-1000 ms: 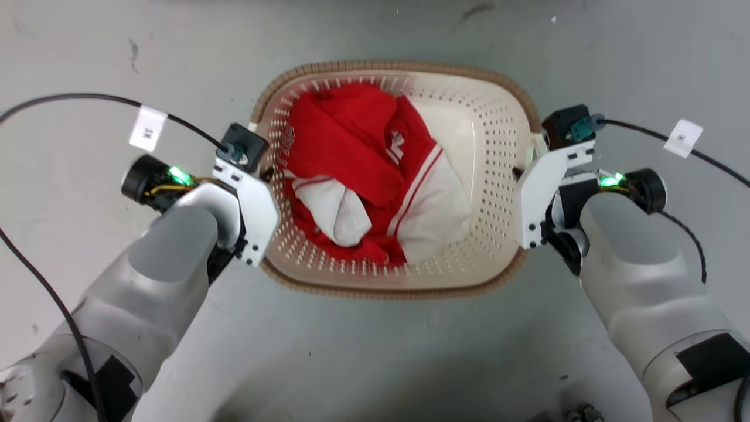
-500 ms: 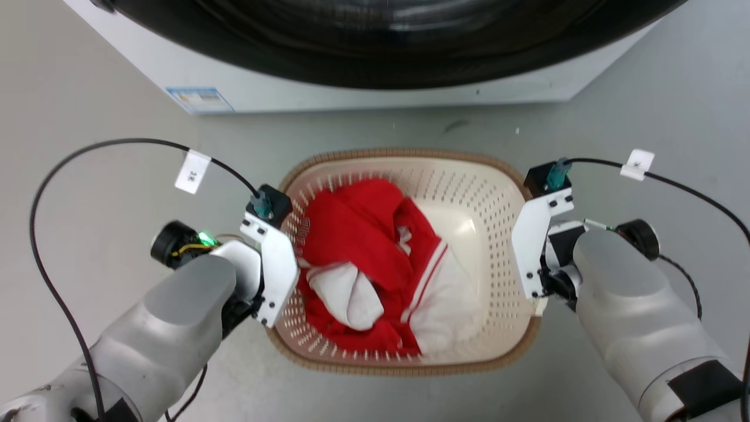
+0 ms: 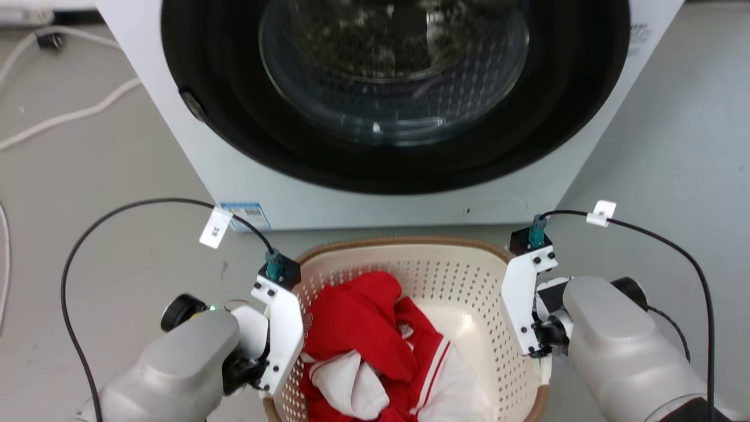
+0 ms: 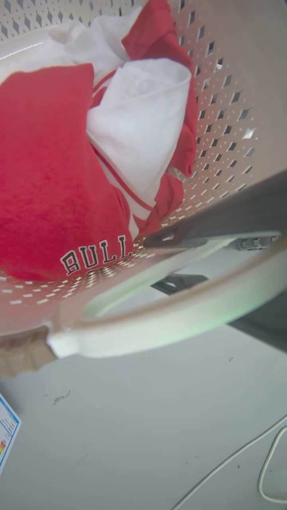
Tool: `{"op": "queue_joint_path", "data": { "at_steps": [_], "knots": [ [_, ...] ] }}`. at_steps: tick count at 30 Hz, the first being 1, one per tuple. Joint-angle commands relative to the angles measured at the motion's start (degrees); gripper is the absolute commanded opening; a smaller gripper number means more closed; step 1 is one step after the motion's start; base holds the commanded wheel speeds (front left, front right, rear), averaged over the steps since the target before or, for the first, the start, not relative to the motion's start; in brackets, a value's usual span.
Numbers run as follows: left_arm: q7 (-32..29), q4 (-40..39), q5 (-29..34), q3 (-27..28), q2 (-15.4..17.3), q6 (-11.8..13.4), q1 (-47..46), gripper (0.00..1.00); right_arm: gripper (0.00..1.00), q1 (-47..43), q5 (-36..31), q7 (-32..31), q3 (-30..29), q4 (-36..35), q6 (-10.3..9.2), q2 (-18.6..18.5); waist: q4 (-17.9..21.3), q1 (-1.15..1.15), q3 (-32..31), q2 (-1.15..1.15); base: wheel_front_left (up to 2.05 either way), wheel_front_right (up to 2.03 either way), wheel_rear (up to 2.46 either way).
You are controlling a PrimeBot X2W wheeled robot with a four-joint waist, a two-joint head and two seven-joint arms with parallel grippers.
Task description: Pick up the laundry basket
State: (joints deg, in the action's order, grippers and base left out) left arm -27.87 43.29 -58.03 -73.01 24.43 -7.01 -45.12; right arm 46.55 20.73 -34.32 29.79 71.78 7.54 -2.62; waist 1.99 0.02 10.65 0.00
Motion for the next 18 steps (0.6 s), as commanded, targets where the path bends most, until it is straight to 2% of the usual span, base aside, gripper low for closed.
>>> {"op": "queue_joint_path", "data": {
  "at_steps": [1,7,18],
  "knots": [
    [-2.8,-1.6,-0.1,-0.8,0.2,-0.8,2.8,0.00,0.00,-1.1,0.7,-1.0,1.4,-1.3,-0.10,-0.5,-0.7,-0.02,-6.6,0.00,0.00,0.00,0.00],
    [-5.3,-3.2,-0.8,-0.8,0.1,-0.8,5.4,0.00,0.00,-3.0,3.2,-3.6,3.4,-2.9,-0.08,-0.3,-0.7,-0.02,-10.8,0.00,0.00,0.00,0.00],
    [-7.2,-4.2,-1.0,-0.8,-0.1,-0.9,7.0,0.00,0.00,-4.0,5.1,-5.4,5.1,-2.6,-0.07,-0.3,-0.7,-0.02,-12.7,0.00,0.00,0.00,0.00]
  ]
}}
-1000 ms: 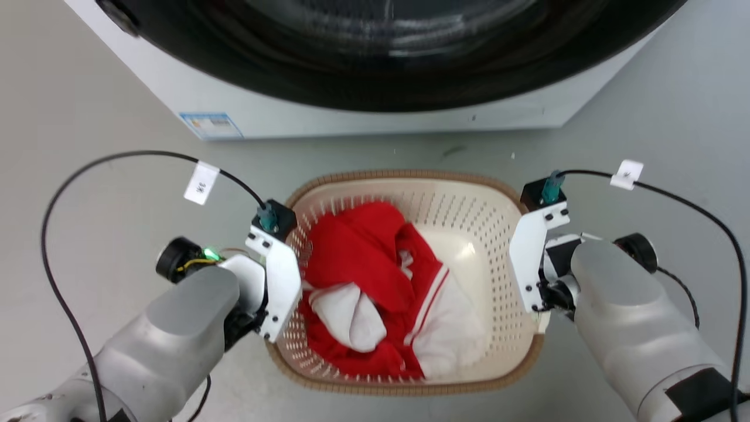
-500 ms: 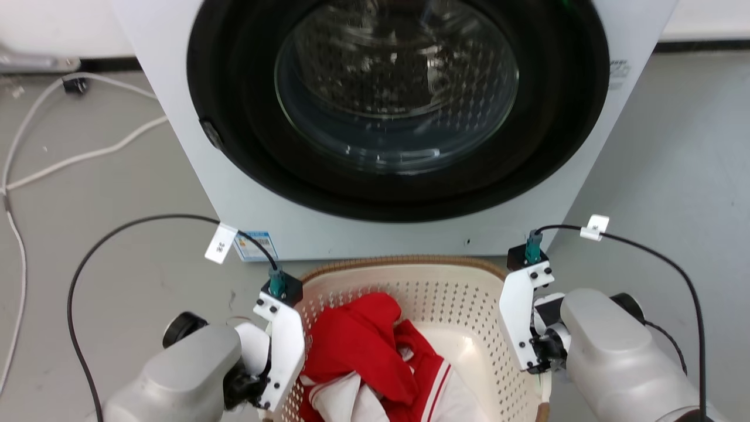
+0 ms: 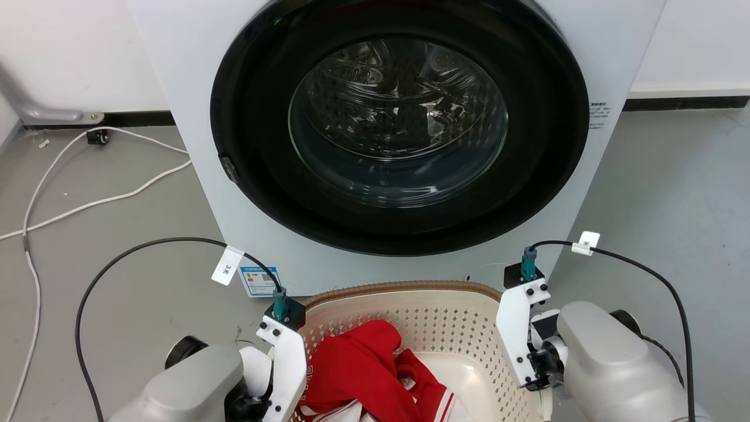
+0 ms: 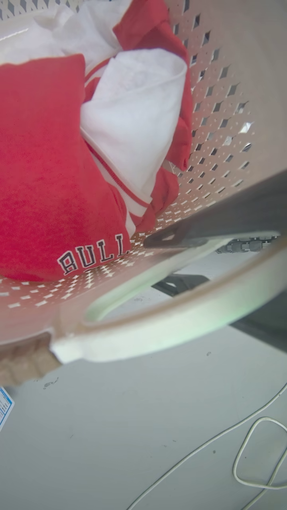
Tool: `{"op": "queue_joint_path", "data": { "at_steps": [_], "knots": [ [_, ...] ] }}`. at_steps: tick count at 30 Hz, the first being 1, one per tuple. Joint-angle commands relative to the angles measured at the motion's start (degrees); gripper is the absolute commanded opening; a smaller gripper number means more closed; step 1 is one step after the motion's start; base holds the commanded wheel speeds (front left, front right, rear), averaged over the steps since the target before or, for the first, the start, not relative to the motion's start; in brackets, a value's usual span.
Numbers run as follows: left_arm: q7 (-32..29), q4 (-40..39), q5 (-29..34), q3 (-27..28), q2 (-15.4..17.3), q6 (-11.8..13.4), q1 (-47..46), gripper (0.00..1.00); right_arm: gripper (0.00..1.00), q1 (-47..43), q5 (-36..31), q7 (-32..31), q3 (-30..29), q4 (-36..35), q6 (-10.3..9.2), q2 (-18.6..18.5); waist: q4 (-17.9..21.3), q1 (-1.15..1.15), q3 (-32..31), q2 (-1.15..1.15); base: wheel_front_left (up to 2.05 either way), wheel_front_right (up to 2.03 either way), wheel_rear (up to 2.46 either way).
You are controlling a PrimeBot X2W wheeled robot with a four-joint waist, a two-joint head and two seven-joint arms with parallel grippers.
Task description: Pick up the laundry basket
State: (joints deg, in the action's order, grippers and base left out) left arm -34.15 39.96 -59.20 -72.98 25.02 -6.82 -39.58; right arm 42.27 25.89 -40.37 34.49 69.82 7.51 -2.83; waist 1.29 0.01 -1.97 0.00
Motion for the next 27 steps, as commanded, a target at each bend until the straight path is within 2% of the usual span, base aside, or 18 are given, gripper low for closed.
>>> {"op": "queue_joint_path", "data": {
  "at_steps": [1,27],
  "knots": [
    [-0.9,-0.9,0.1,-0.8,-0.7,-1.1,1.4,0.00,0.00,0.3,0.1,0.4,0.5,-0.7,-0.04,-0.1,0.0,-0.01,-0.1,0.00,0.00,0.00,0.00],
    [-0.9,-0.4,-0.1,-0.7,-1.0,-1.1,-0.6,0.00,0.00,0.1,3.6,-1.2,2.6,-0.6,-0.01,0.0,1.0,-0.01,-0.1,0.00,0.00,0.00,0.00]
  ]
}}
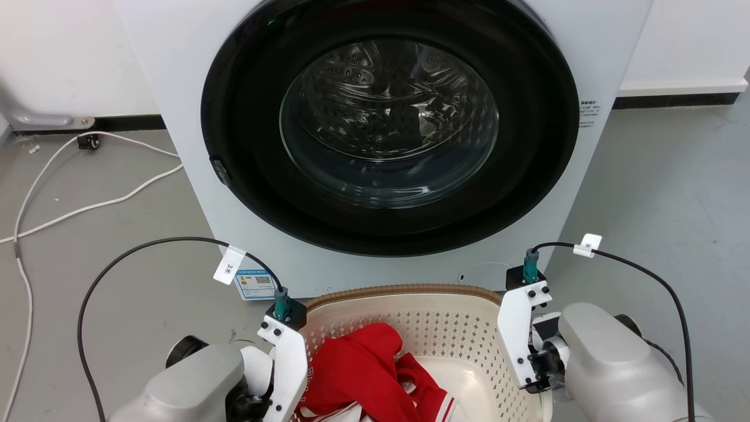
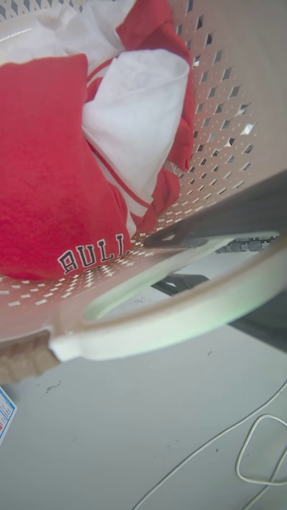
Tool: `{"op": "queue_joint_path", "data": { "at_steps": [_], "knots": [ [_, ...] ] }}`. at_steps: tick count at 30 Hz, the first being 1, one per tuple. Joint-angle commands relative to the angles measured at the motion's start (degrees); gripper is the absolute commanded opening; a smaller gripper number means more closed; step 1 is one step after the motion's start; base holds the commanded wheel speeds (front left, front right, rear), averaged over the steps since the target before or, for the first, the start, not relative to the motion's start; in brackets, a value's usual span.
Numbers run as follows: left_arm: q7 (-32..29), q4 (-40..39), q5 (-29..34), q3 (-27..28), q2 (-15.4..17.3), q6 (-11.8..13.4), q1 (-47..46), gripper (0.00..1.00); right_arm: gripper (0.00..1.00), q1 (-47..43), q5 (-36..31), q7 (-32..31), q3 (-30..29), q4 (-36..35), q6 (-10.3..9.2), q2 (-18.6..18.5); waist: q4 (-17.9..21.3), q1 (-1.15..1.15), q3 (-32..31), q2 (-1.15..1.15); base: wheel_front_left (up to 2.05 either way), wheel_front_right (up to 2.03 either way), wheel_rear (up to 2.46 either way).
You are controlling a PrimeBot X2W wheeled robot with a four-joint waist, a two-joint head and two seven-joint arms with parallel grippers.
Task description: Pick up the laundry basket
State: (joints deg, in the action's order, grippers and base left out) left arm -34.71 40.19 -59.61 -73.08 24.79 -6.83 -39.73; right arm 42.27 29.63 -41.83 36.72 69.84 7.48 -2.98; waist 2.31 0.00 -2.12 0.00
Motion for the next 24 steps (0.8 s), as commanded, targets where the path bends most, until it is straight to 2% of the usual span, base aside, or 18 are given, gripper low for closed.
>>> {"op": "queue_joint_path", "data": {
  "at_steps": [1,24],
  "knots": [
    [-0.4,-0.7,0.4,-0.6,-0.7,-1.1,-0.5,0.00,0.00,0.1,0.0,0.2,0.4,-0.6,0.02,0.2,0.1,0.00,0.0,0.00,0.00,0.00,0.00],
    [-0.7,-0.5,0.6,-0.6,-0.8,-1.1,-0.4,0.00,0.00,-0.1,2.3,0.6,1.7,0.0,0.08,0.2,0.4,0.00,0.0,0.00,0.00,0.00,0.00]
  ]
}}
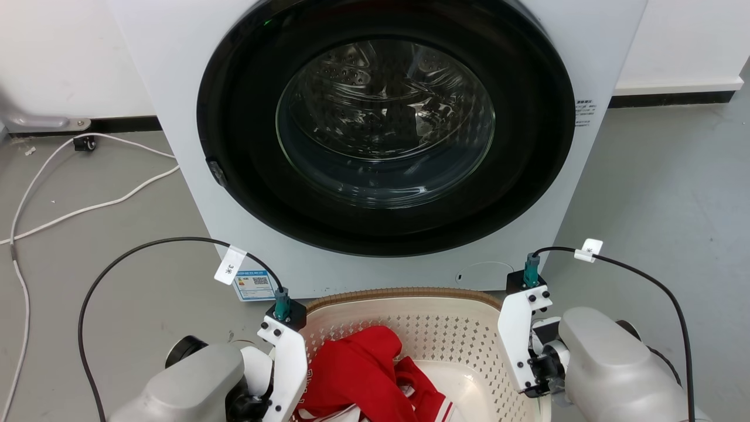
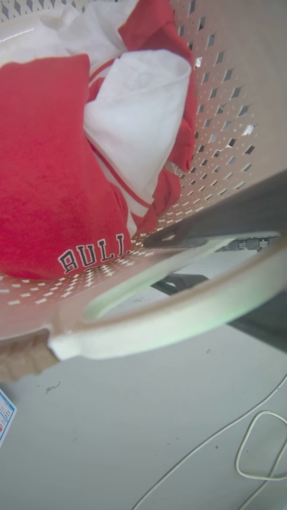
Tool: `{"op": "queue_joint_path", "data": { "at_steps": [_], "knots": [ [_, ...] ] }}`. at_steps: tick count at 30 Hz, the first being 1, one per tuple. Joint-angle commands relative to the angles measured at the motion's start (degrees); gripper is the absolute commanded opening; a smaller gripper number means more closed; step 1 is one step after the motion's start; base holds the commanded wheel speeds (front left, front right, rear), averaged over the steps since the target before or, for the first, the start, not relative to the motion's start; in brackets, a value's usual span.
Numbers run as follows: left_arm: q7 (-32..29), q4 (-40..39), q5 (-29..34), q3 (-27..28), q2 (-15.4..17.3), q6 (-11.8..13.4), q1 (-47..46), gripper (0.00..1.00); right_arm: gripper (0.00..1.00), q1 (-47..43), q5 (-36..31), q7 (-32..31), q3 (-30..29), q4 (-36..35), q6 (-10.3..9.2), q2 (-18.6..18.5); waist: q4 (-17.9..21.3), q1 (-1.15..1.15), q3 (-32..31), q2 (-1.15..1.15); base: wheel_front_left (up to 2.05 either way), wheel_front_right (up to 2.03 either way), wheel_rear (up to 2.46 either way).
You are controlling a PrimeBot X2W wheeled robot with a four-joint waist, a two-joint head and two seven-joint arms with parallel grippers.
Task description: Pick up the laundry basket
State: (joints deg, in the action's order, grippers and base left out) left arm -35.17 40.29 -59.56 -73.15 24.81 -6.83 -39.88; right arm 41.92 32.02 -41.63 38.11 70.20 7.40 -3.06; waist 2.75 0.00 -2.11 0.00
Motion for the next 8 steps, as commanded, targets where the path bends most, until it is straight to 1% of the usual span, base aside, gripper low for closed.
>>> {"op": "queue_joint_path", "data": {
  "at_steps": [1,8],
  "knots": [
    [-0.3,-0.6,0.6,-0.5,-0.8,-1.1,-0.2,0.00,0.00,0.3,0.0,0.4,0.4,-0.3,0.16,0.3,0.0,0.00,0.0,0.00,0.00,0.00,0.00],
    [-0.5,-0.8,0.7,-0.5,-1.0,-1.1,0.3,0.00,0.00,0.4,0.5,0.6,0.9,-0.2,0.16,0.3,0.0,0.00,0.0,0.00,0.00,0.00,0.00]
  ]
}}
